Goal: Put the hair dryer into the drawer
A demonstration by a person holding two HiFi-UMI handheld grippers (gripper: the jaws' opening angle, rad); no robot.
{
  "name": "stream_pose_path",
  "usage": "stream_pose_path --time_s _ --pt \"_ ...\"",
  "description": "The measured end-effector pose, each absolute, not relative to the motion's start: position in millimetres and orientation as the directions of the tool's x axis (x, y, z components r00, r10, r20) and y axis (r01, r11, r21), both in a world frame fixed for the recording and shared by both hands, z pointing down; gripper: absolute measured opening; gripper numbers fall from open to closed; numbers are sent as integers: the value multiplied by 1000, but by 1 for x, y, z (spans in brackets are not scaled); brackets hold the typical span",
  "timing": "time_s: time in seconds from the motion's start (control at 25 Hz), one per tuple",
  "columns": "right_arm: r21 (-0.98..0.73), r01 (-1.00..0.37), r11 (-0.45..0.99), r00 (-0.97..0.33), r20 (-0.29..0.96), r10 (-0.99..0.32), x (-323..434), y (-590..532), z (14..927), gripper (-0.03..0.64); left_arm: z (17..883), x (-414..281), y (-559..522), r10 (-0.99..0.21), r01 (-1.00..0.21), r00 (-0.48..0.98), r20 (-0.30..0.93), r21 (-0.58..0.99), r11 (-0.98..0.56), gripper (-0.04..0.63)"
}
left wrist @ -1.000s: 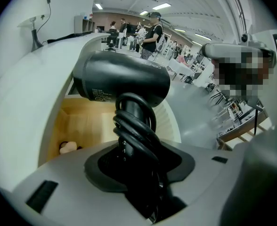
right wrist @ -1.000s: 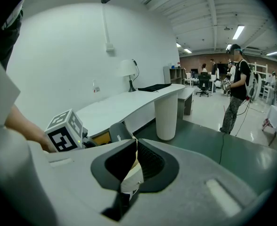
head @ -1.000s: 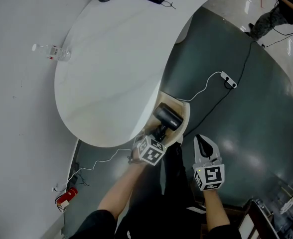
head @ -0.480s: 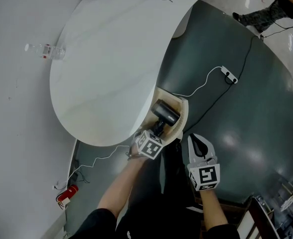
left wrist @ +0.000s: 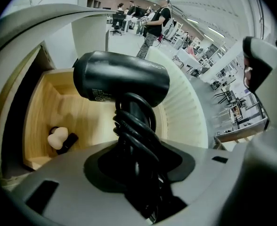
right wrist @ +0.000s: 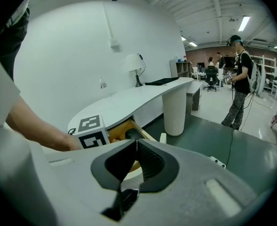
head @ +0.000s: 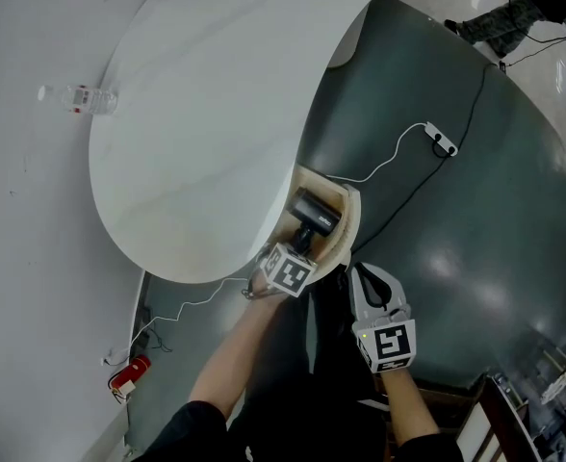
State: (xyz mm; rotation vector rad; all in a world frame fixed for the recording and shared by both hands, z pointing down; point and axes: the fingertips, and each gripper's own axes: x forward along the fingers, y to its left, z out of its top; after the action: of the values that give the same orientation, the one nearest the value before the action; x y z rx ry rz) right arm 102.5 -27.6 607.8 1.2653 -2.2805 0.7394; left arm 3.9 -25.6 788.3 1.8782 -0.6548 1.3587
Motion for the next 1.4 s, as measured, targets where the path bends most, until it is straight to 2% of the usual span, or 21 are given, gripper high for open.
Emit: stream_pose_path --time_s 1.4 --pt "-260 -878 402 -471 624 -624 123 -33 620 5 833 16 -44 141 -788 253 957 288 -544 193"
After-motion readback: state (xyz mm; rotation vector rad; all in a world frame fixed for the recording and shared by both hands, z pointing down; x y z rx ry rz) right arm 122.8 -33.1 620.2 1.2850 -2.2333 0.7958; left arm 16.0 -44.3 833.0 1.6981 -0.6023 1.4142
